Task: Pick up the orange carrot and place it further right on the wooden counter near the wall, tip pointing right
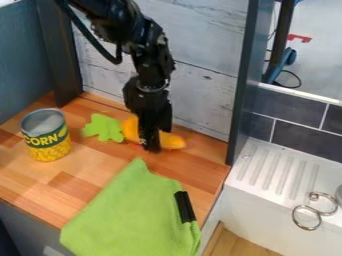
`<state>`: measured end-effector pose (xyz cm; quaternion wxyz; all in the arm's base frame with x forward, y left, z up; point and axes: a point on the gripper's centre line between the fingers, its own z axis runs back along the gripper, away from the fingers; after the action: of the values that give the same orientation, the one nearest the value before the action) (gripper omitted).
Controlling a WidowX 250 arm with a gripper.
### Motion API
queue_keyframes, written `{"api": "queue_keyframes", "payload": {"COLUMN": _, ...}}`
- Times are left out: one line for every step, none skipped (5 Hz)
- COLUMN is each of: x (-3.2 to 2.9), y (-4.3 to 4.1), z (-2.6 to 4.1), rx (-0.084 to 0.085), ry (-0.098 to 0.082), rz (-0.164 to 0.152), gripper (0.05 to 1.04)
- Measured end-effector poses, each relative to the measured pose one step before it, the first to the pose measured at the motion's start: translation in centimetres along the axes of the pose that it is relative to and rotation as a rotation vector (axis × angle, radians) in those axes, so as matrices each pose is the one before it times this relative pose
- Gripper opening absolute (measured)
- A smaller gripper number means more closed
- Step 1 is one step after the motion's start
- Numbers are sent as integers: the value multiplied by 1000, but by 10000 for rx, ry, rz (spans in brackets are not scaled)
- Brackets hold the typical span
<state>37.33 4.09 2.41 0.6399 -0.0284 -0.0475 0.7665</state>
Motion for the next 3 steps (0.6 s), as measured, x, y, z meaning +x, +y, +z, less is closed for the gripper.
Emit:
{"api": "queue_keyframes", "payload": {"x": 717, "y": -46, "z": 2189, "rx": -190, "ry": -438, "rz": -33, "gripper": 1002}}
{"api": "queue_keyframes", "payload": {"x": 770, "y": 876, "z": 2280, "rx": 351, "ry": -341, "rz": -1481, "gripper": 1000}}
{"api": "queue_keyframes", "payload": {"x": 1059, "y": 3215, "z": 4354, "rx": 338, "ry": -807, "rz": -2527, "gripper": 1000}}
